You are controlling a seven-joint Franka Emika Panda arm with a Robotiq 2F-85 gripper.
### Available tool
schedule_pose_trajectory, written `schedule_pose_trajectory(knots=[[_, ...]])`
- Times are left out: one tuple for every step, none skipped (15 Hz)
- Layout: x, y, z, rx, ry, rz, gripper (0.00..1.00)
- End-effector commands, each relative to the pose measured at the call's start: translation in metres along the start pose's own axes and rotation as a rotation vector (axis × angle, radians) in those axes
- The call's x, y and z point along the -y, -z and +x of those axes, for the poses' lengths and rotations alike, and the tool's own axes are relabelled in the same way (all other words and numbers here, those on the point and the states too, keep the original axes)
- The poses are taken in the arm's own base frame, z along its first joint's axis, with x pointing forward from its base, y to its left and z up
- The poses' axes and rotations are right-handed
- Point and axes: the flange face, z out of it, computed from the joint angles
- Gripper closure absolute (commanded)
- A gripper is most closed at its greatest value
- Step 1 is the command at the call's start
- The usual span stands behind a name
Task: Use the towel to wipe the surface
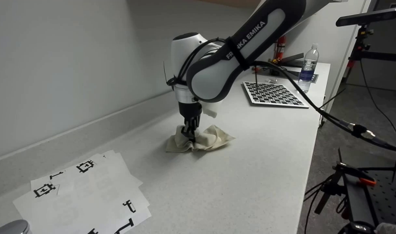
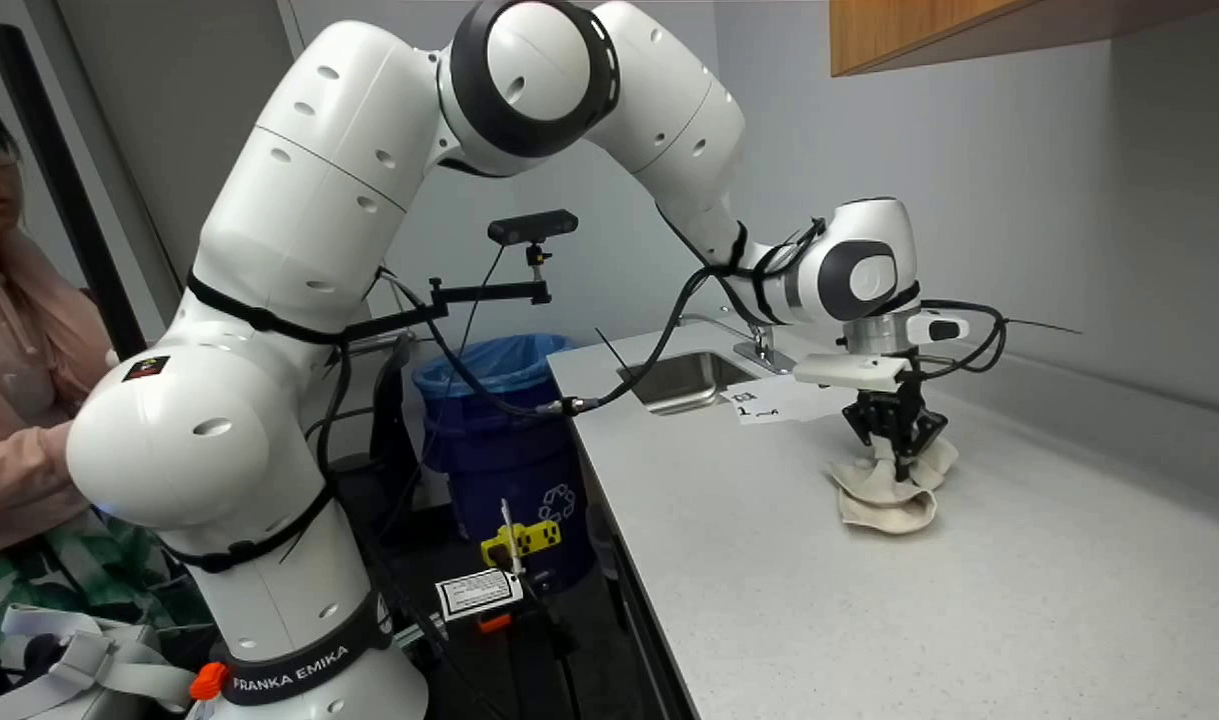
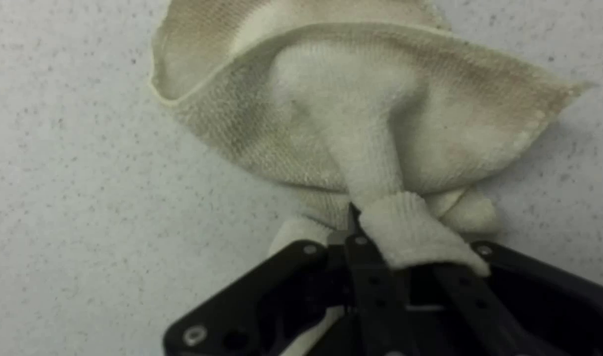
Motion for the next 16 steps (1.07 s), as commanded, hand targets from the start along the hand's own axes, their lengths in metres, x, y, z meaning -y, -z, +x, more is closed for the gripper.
schedule_pose_trajectory(knots=[[0.01, 0.005, -0.043, 0.035, -0.056, 0.054, 0.98], [0.013, 0.005, -0.055, 0.039, -0.069, 0.061, 0.98], [0.016, 0.005, -0.066, 0.044, -0.079, 0.069, 0.98], [0.02, 0.005, -0.08, 0.051, -0.089, 0.078, 0.98], [0.023, 0.004, -0.094, 0.061, -0.098, 0.086, 0.98], [0.027, 0.003, -0.107, 0.067, -0.109, 0.093, 0.98], [0.029, 0.003, -0.121, 0.067, -0.117, 0.096, 0.98], [0.032, 0.003, -0.134, 0.064, -0.126, 0.103, 0.98], [0.034, 0.005, -0.146, 0.057, -0.131, 0.111, 0.98], [0.037, 0.007, -0.158, 0.046, -0.134, 0.117, 0.98], [0.04, 0.009, -0.169, 0.034, -0.136, 0.123, 0.98], [0.043, 0.011, -0.18, 0.026, -0.134, 0.13, 0.98], [0.048, 0.013, -0.189, 0.018, -0.132, 0.134, 0.98], [0.05, 0.014, -0.197, 0.011, -0.131, 0.138, 0.98], [0.055, 0.016, -0.204, 0.01, -0.117, 0.138, 0.79], [0.06, 0.017, -0.211, 0.005, -0.106, 0.134, 0.64]])
